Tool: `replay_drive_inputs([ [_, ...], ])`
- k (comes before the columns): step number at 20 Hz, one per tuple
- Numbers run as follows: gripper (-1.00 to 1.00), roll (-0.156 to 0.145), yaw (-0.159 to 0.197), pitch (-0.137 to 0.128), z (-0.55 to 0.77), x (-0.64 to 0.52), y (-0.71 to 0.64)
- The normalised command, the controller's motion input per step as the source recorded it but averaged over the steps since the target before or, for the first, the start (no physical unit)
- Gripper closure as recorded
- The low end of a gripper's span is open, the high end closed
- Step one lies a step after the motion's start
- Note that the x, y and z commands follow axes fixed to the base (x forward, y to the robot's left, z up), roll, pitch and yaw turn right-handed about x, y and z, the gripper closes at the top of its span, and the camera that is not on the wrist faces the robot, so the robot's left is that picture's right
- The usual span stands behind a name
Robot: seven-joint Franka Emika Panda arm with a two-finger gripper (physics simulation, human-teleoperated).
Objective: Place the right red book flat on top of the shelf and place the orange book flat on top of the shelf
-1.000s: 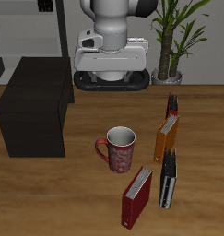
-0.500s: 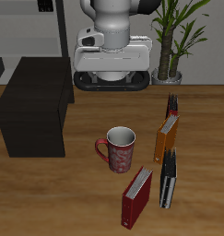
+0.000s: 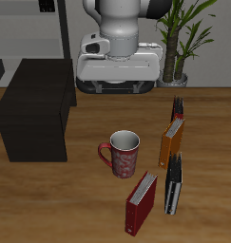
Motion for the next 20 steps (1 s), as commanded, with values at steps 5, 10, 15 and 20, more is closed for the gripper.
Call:
replay_drive_inputs([
  [5, -1.00, -0.038, 0.019, -0.003, -0.06, 0.41, 0.08],
  [10, -1.00, -0.022, 0.009, -0.038, -0.04, 0.29, 0.09],
  [15, -1.00, 0.002, -0.062, 0.010, -0.12, 0.43, 0.08],
  [20, -1.00, -0.028, 0.013, -0.014, -0.03, 0.31, 0.00],
])
